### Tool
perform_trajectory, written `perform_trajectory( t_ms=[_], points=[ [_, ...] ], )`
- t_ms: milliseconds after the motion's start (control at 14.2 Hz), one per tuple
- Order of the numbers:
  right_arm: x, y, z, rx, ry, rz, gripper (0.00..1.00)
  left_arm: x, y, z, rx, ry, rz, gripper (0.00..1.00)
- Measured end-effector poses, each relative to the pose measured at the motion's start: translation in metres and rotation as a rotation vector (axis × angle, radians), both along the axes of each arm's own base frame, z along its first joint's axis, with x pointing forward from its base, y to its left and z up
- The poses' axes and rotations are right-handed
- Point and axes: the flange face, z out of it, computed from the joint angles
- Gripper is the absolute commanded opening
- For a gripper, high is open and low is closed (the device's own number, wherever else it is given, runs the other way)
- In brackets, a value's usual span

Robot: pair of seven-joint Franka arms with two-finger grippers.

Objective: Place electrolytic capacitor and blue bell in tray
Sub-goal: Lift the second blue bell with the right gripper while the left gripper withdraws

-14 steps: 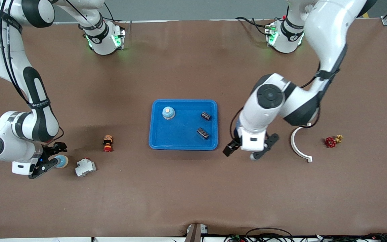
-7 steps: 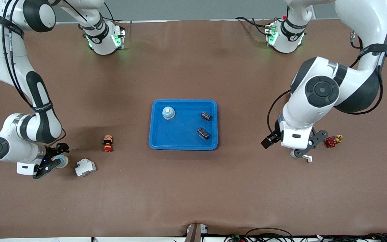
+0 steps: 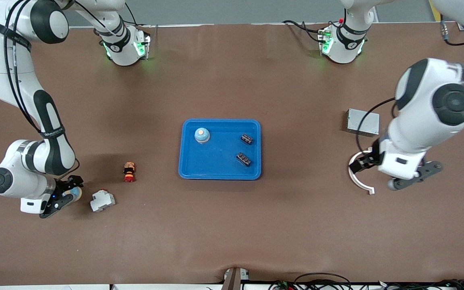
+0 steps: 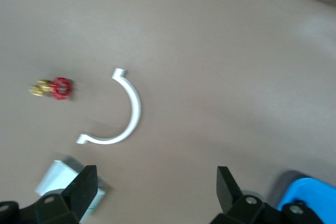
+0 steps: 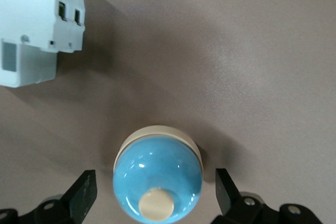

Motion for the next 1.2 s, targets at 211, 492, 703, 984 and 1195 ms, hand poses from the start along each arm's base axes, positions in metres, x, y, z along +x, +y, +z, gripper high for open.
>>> perform_trajectory(
  t_ms=[211, 492, 703, 984, 1195],
  points=[
    [0.002, 0.0, -0.006, 0.0, -0.001, 0.001, 1.0, -0.008, 0.019, 0.015, 0.023, 0.024, -0.019, 1.0],
    [0.005, 0.001, -0.002, 0.001, -0.009, 0.018, 0.39, -0.022, 0.013, 0.037, 0.039, 0.034, -0.051, 1.0],
    [0.007, 0.001, 0.002, 0.004, -0.012, 0.062, 0.16, -0.035, -0.004, 0.051, 0.022, 0.048, -0.108, 1.0],
    [0.009, 0.002, 0.004, 0.005, -0.016, 0.073, 0.17, -0.035, 0.018, 0.064, 0.025, 0.036, -0.155, 1.0],
    [0.008, 0.008, 0.014, 0.02, 0.03, 0.08, 0.13, -0.033, 0.051, 0.068, 0.001, 0.04, -0.193, 1.0]
  ],
)
